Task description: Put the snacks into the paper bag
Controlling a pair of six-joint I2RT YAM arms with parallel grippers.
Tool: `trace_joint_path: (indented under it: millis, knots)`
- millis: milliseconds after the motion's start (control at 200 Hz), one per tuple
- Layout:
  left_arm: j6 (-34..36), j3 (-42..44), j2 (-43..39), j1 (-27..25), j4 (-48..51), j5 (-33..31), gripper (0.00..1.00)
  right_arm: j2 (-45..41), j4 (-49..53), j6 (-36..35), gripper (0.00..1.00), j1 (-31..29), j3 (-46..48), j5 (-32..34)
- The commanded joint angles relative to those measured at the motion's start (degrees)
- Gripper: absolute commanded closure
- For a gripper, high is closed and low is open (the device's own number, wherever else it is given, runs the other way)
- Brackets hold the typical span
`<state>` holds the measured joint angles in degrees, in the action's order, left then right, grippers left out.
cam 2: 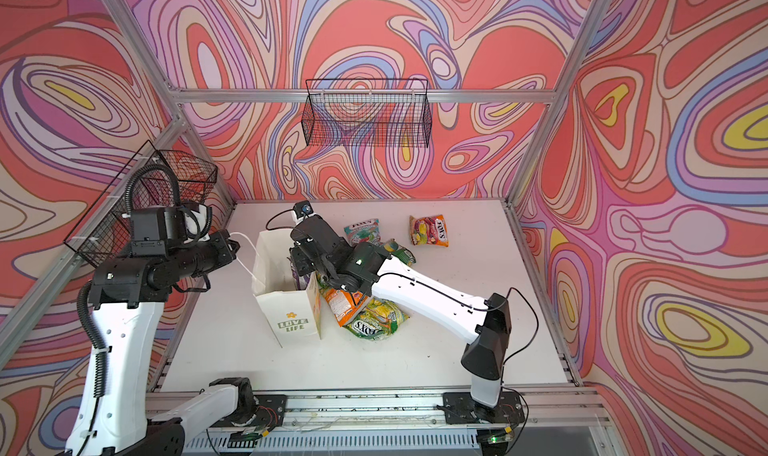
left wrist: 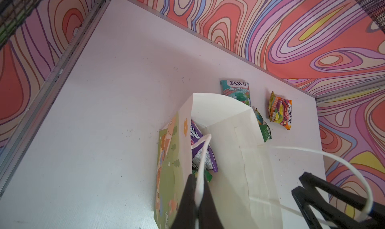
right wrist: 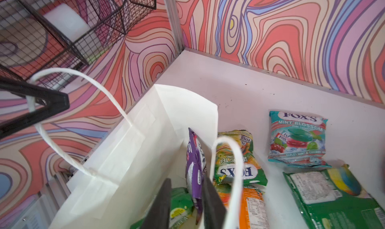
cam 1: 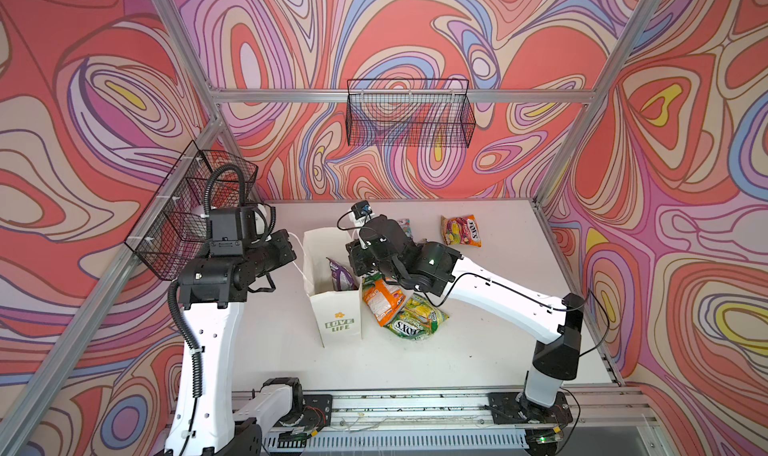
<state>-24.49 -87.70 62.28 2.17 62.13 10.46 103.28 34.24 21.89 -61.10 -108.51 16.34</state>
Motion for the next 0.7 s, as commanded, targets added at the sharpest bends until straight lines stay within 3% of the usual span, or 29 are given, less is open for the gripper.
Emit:
trace_joint_path:
  millis: [0, 105, 255, 356, 696]
  knots:
    - [-0.5, 2.2, -1.4, -0.1, -3.5, 0.6, 1.00, -3.7, -2.0, 0.2, 0.36, 0.2, 1.2, -0.3]
    - [-0.6, 2.7, -3.0, -0.2, -4.8, -1.5, 1.00, -5.3, -1.0, -1.3, 0.18, 0.2, 0.7, 0.0]
    - [-0.1, 4.4, -5.2, -0.2, -7.4, -3.1, 1.00, -10.0, 1.1, -3.5, 0.03, 1.0, 0.8, 2.7]
    - [0.4, 7.5, -7.3, -0.2, -10.4, -3.2, 1.00, -12.6, 3.7, -3.3, 0.02, 4.3, 1.7, 3.5]
    - [1.8, 18.2, -14.7, 0.0, -21.5, -2.5, 1.00, -17.9, 1.0, 5.6, 0.02, 29.1, 17.0, -4.4]
